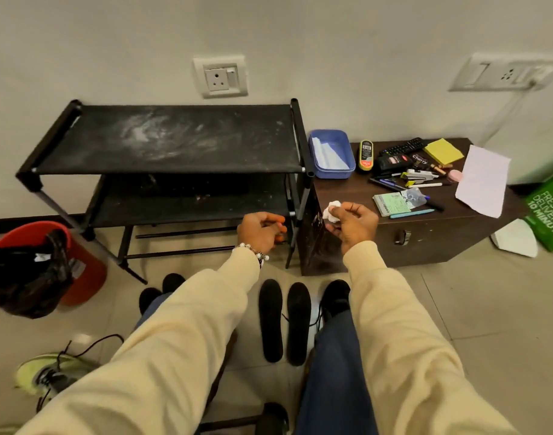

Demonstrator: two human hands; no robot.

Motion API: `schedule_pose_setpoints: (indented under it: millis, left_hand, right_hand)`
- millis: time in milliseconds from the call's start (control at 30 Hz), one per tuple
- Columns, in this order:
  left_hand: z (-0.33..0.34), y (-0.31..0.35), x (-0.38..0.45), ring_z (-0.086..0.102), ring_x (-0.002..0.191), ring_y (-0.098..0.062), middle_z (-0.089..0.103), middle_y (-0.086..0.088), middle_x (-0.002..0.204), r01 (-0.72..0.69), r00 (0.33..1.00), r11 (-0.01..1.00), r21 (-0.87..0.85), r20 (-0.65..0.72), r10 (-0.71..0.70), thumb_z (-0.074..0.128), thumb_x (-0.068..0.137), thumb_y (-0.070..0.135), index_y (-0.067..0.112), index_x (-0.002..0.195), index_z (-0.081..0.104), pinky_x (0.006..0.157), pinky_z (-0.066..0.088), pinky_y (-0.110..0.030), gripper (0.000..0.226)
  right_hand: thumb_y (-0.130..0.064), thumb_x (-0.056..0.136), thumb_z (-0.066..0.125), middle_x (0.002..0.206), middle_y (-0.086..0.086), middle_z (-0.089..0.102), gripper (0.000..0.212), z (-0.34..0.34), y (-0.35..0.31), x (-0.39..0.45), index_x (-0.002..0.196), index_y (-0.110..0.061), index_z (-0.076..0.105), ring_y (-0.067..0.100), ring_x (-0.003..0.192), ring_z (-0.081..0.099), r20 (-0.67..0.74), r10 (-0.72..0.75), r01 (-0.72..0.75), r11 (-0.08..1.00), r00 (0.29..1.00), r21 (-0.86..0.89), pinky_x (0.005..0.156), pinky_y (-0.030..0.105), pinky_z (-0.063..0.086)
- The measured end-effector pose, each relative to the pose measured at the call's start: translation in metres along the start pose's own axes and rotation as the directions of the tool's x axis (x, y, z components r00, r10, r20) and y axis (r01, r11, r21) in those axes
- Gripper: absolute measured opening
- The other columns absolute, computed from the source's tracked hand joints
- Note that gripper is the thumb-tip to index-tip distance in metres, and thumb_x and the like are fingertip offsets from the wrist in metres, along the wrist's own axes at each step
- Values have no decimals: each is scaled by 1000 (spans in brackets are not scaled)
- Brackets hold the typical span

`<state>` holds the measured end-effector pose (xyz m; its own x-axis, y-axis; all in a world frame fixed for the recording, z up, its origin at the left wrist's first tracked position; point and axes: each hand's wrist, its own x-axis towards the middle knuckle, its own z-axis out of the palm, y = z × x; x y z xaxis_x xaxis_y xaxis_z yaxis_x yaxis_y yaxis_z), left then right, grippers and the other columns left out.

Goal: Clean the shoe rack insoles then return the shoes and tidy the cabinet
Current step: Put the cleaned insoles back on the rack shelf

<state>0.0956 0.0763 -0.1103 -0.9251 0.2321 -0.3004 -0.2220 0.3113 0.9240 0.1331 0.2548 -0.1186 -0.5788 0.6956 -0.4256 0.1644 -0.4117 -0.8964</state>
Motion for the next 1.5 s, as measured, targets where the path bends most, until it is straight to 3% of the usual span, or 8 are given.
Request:
schedule_pose_setpoints:
  millis: [267,567,700,833,1033,1300,1433,1500]
  left_hand:
    - [-16,23,-63,67,75,-13,73,-5,92,-90,995,995,-50,-52,88,64,89,9,16,101,73,64,54,-25,16]
    - [-50,22,-81,67,94,-19,70,-7,102,-123,980,992,-28,-158,118,72,84,11,11,114,67,83,58,-34,31]
    - [-67,15,-72,67,85,-14,71,-5,97,-113,984,993,-41,-142,106,71,84,9,10,114,68,72,57,-23,30]
    - [-69,5,-60,68,84,-18,71,-1,90,-89,991,996,-6,-100,88,71,85,14,11,110,71,76,58,-32,25]
    - [-42,-1,-39,70,79,-19,73,-4,88,-40,997,999,6,-72,40,73,83,15,11,94,75,73,59,-31,12]
    - [-2,-14,-12,68,90,-20,71,-2,97,-24,984,994,104,176,6,49,95,1,16,108,72,80,58,-36,30]
    - [13,-22,6,64,85,-14,68,0,99,-22,970,990,137,245,-13,51,95,4,18,106,72,67,53,-21,28]
    - [23,-22,18,66,90,-17,69,-4,102,-16,959,990,138,284,-24,50,96,4,19,110,70,69,55,-24,29]
  right_hand:
    - [4,84,63,92,14,69,10,13,-9,-80,92,2,69,22,83,68,313,-47,70,995,948,-64,74,27,57]
    - [9,92,44,109,16,66,28,41,-2,-134,105,1,66,27,104,64,522,-8,79,990,853,-115,87,32,54]
    - [9,86,58,105,14,66,22,53,4,-137,99,-8,66,29,93,68,442,-19,40,998,897,-38,72,34,60]
    - [-2,78,73,90,7,72,27,56,12,-126,100,-12,62,25,83,72,364,-20,37,999,931,-39,64,33,59]
    - [1,85,64,91,10,73,14,42,20,-100,90,-9,71,28,87,71,375,-73,141,977,924,-158,78,44,58]
    - [-5,74,77,98,5,73,31,2,29,-55,99,-20,71,20,91,71,437,-105,297,868,893,-398,81,34,57]
    - [-5,78,74,92,9,74,22,-7,35,-33,91,-23,72,20,80,72,336,-78,217,891,938,-399,62,31,58]
    - [-9,78,75,88,9,73,20,-10,36,-20,94,-19,69,20,69,70,285,-98,212,890,953,-403,55,30,55]
